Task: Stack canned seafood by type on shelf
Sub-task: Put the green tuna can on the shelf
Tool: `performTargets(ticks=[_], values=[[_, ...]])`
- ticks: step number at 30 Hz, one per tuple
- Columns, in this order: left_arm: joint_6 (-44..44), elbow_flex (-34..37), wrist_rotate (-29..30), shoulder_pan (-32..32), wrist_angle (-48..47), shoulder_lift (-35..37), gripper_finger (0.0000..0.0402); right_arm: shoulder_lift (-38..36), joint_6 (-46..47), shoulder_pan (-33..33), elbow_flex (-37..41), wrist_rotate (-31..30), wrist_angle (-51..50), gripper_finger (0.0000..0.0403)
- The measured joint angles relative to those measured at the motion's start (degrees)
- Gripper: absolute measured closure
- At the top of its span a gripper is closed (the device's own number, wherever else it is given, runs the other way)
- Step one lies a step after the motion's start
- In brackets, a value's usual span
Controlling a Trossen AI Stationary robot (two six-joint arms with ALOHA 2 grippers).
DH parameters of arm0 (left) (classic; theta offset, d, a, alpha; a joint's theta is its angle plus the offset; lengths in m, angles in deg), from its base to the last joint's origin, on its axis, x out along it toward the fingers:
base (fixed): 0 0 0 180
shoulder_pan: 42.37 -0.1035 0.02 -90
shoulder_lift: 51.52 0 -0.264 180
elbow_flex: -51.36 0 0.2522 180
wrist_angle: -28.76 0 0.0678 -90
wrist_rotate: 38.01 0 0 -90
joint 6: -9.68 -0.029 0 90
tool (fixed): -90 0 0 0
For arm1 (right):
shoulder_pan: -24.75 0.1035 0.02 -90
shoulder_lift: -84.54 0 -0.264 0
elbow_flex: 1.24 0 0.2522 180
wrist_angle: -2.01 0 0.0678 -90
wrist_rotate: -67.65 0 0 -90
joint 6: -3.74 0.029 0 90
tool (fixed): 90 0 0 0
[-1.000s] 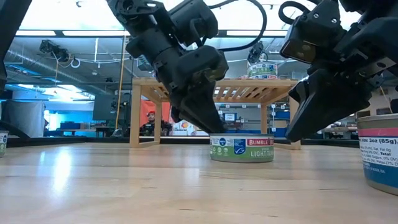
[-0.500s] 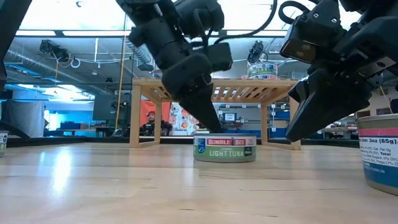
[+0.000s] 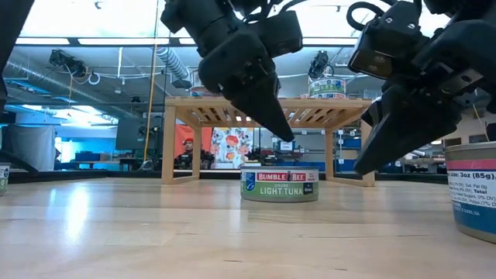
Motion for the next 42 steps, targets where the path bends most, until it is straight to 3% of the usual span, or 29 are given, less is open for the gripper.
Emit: performTargets(ticks=[8, 14, 17, 22, 33, 42], values=[[-3.5, -0.1, -8.5, -2.1, 4.7, -2.0, 0.0333, 0.0, 1.3, -0.5, 0.0, -0.2, -0.2, 0.0379], [-3.1, 0.0, -9.0, -4.5, 6.8, -3.1, 0.0300, 0.0, 1.2, -0.4, 0.0, 1.1, -1.0, 0.0382], [-3.0, -0.1, -9.4, -5.2, 7.6, -3.1, 0.0299, 0.0, 0.9, -0.4, 0.0, 1.3, -1.2, 0.0384], [-3.0, 0.0, -15.3, -6.1, 5.5, -4.8, 0.0299, 0.0, 0.7, -0.1, 0.0, 1.4, -1.6, 0.0383], [-2.9, -0.4, -16.5, -7.0, 5.0, -6.0, 0.0308, 0.0, 0.7, 0.0, 0.0, 1.4, -1.4, 0.0384], [-4.3, -6.0, -15.5, -7.0, 0.7, -6.1, 0.0320, -0.2, 0.7, 0.7, 0.0, 4.2, -1.2, 0.0388]])
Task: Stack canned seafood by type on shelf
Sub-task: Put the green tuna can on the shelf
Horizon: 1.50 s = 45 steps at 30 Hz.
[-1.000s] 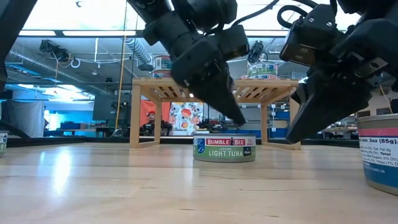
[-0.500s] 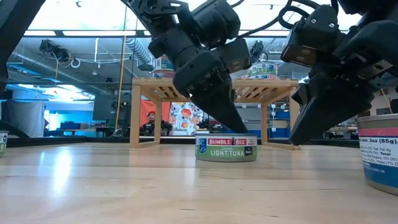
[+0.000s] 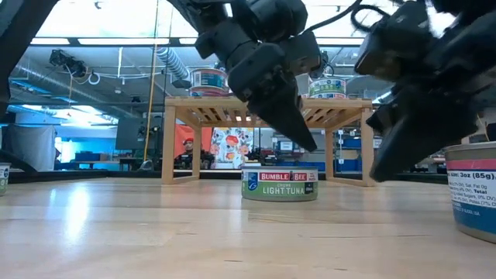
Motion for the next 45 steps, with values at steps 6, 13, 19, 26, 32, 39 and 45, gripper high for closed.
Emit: performTargets(ticks=[6, 13, 19, 26, 32, 39, 45], values=[[-1.9, -0.2, -0.4, 0.0, -2.3, 0.0, 0.0318, -2.1, -0.1, 5.2, 0.0, 0.2, -1.4, 0.0395], [-2.8, -0.2, -0.3, -0.8, -3.9, 0.0, 0.0317, -2.8, 0.6, 7.6, 0.0, -0.3, -1.8, 0.0395], [-2.3, -0.3, -0.9, -1.7, -4.0, -0.4, 0.0317, -2.8, 0.6, 7.0, 0.0, -0.4, -1.7, 0.0395], [-4.8, -0.4, -2.1, -1.7, -4.4, -2.3, 0.0317, -2.8, 0.5, 6.7, 0.0, -0.4, -1.9, 0.0394], [-4.8, -0.7, -2.0, -1.7, -4.8, -2.3, 0.0330, -2.8, 0.4, 6.6, 0.0, -0.4, -2.1, 0.0394], [-5.1, -1.1, -3.7, -1.7, -6.4, -2.4, 0.0395, -2.8, 0.4, 6.6, 0.0, -0.5, -2.1, 0.0394], [-8.0, -1.1, -1.6, -1.0, -6.8, -2.4, 0.0399, -2.8, 0.5, 6.6, 0.0, -0.5, -2.1, 0.0394]])
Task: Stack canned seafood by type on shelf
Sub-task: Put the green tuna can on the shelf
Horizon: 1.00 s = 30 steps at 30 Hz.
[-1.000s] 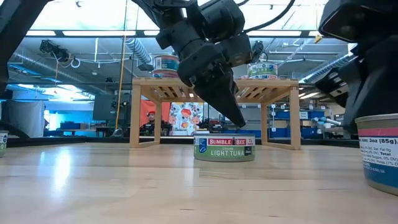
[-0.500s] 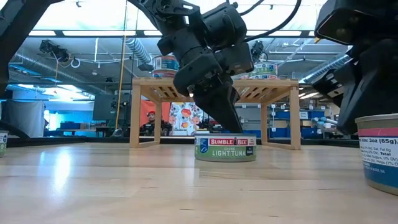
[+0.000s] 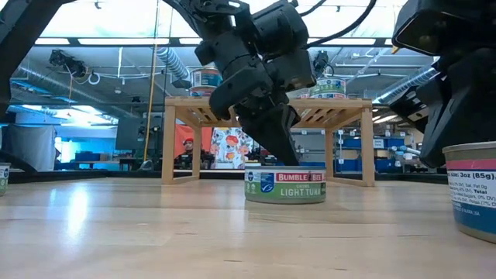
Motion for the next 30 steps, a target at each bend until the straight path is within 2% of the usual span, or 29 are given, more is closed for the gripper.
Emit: performTargets(ticks=[6, 14, 20, 24, 28, 30], values=[[-1.2, -2.5, 7.8, 1.6, -1.3, -0.2, 0.0400, 0.0, 0.0, 0.0, 0.0, 0.0, 0.0, 0.0394], [-0.3, -0.8, 8.5, 2.4, 1.2, 2.4, 0.0401, 0.0, 0.6, 0.1, 0.0, -0.4, 0.0, 0.0394], [0.1, 8.3, 8.1, 4.8, 11.0, 7.1, 0.0401, 0.1, 1.0, 0.5, 0.0, -6.4, 0.6, 0.0393], [1.7, 17.6, 7.2, 6.8, 24.0, 10.7, 0.0401, 0.2, 0.8, -0.4, 0.0, -10.7, 3.6, 0.0383], [5.4, 25.8, 5.6, 7.3, 38.2, 13.2, 0.0401, 0.2, -1.7, -1.8, 0.0, -12.0, 6.5, 0.0371], [6.6, 28.7, 5.9, 7.3, 41.3, 13.6, 0.0401, 0.2, -2.9, -2.8, 0.0, -11.9, 7.4, 0.0369]])
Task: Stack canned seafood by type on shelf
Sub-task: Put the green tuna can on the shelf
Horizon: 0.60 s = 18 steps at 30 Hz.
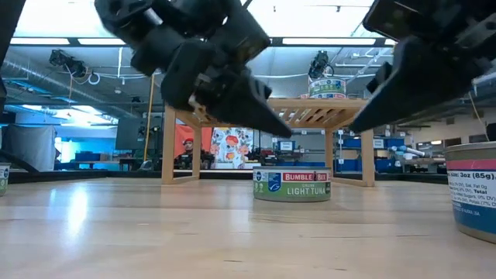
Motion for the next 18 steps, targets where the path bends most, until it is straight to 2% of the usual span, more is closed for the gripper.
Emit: performTargets(ticks=[8, 14, 18], values=[[0.2, 4.7, 4.8, 0.0, 2.8, -0.1, 0.0401, 0.0, -3.8, -3.6, -1.7, 2.1, 0.0, 0.0367], [2.7, 4.8, 8.2, 0.0, 3.7, 0.8, 0.0401, 0.0, -7.6, -5.4, -5.7, 3.7, -5.1, 0.0368], [3.8, 5.9, 8.1, -0.9, 6.5, 2.2, 0.0401, 0.0, -8.0, -5.5, -5.8, 3.5, -6.0, 0.0362]])
